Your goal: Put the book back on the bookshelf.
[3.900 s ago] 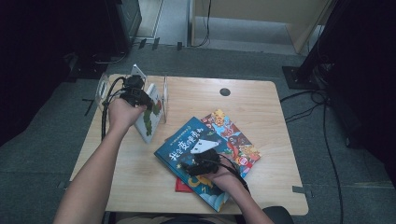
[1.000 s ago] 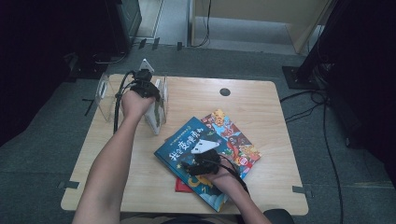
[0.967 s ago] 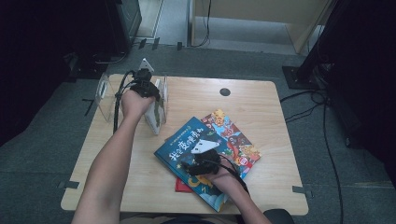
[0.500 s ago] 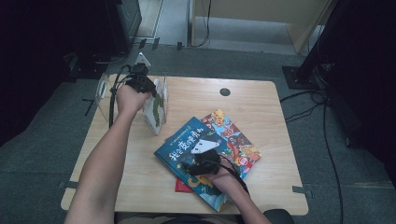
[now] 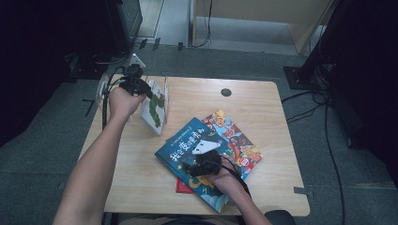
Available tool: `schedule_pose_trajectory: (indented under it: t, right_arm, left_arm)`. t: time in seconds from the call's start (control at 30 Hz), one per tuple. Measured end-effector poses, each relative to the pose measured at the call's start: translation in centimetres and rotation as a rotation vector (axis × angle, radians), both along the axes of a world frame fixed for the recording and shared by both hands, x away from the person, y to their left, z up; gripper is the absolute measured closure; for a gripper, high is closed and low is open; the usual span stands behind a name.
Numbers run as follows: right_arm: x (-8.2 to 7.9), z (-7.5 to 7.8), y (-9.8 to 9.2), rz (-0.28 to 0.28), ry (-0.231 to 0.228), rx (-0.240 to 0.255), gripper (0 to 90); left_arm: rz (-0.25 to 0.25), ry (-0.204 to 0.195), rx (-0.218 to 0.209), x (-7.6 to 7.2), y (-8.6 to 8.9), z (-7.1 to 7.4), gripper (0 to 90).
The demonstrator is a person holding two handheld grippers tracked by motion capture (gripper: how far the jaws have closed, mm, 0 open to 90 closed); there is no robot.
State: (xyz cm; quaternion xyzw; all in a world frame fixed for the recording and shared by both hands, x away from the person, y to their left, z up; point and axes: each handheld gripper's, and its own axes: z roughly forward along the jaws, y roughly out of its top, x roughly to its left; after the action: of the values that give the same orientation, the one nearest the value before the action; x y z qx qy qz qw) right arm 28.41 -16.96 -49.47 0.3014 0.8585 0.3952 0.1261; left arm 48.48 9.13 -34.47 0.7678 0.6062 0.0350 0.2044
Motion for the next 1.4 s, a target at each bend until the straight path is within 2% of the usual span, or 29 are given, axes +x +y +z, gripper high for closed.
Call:
schedule_pose_trajectory:
  t: [0.13,0.6,0.73,1.4]
  right_arm:
    - [0.0,0.0,0.0,0.001,0.0,0.0,26.6]
    - [-0.2,0.0,-0.2,-0.011,0.001,0.004,29.8]
    - [-0.2,0.0,-0.3,-0.015,-0.003,0.004,30.5]
    - [-0.7,0.0,-0.9,-0.036,-0.006,0.013,38.5]
  left_arm:
    - [-0.008,-0.009,-0.031,-0.9,0.5,-0.3,69.3]
    - [-0.051,-0.028,-0.079,-4.4,2.0,-1.5,72.3]
    - [-0.054,-0.033,-0.104,-4.9,2.3,-1.6,73.8]
    - [-0.142,-0.068,-0.122,-8.9,2.3,-2.1,74.1]
